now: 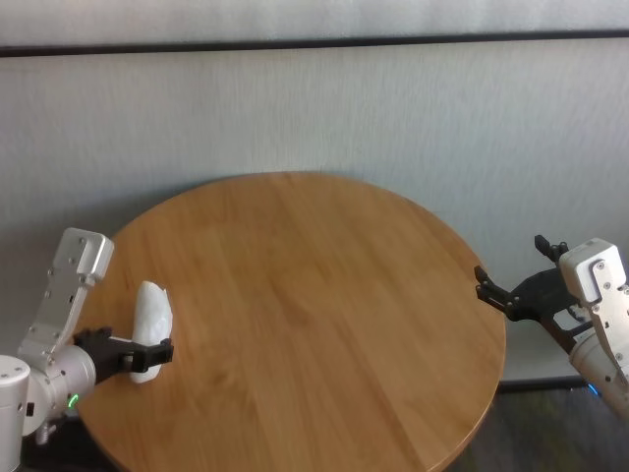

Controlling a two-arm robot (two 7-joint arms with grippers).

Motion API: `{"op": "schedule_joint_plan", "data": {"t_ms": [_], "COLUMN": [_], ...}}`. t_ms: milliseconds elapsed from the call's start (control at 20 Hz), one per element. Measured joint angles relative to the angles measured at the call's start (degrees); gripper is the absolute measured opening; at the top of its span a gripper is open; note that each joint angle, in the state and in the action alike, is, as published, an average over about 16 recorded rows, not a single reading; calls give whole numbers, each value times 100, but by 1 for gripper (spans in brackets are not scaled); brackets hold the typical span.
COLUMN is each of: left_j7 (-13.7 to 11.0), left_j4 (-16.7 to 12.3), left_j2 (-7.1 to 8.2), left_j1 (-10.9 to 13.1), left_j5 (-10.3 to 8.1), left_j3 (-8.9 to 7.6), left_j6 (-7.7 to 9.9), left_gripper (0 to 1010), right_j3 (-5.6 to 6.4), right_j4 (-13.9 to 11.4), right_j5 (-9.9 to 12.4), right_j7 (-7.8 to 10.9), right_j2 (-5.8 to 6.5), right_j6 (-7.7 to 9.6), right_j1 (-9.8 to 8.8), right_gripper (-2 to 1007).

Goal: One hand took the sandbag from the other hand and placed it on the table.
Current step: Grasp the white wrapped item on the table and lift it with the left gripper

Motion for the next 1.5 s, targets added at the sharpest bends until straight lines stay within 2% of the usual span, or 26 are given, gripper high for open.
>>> {"op": "schedule_joint_plan", "data": {"t_ms": [450,1500], "left_j7": [-116,-312], "left_j4": [93,443], "left_j2": [-55,-189], "left_j1": [-29,-186], "left_j5": [94,455], "left_j3": [-19,46], "left_j6": [17,-12], "left_gripper": [1001,1001], "right_j3": [0,0], "right_j4": [0,0], "right_j5": [0,0], "right_j7": [0,0], "right_j2": [0,0], "right_j6": [0,0], "right_j1": [0,0], "right_gripper": [1001,1001]}}
